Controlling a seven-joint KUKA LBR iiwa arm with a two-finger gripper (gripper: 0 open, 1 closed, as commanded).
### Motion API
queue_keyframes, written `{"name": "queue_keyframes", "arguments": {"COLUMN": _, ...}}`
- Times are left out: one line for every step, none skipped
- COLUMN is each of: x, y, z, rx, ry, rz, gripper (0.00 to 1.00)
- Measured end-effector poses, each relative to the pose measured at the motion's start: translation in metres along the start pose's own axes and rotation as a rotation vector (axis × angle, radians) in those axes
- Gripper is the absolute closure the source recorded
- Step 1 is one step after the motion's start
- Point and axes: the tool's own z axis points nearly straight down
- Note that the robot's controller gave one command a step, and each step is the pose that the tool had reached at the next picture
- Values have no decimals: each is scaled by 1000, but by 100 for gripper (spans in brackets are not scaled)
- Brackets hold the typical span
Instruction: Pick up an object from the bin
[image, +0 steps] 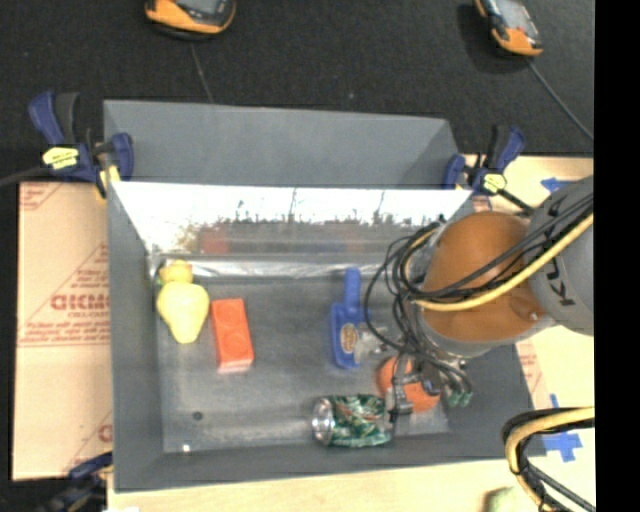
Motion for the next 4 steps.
{"name": "queue_keyframes", "arguments": {"x": 1, "y": -4, "z": 16, "rx": 1, "ry": -13, "rz": -53, "gripper": 0}}
{"name": "queue_keyframes", "arguments": {"x": -1, "y": 19, "z": 1, "rx": 2, "ry": -12, "rz": -117, "gripper": 0}}
{"name": "queue_keyframes", "arguments": {"x": -6, "y": 20, "z": 86, "rx": 4, "ry": -36, "rz": -114, "gripper": 0}}
{"name": "queue_keyframes", "arguments": {"x": -4, "y": 36, "z": 87, "rx": 3, "ry": -30, "rz": -109, "gripper": 100}}
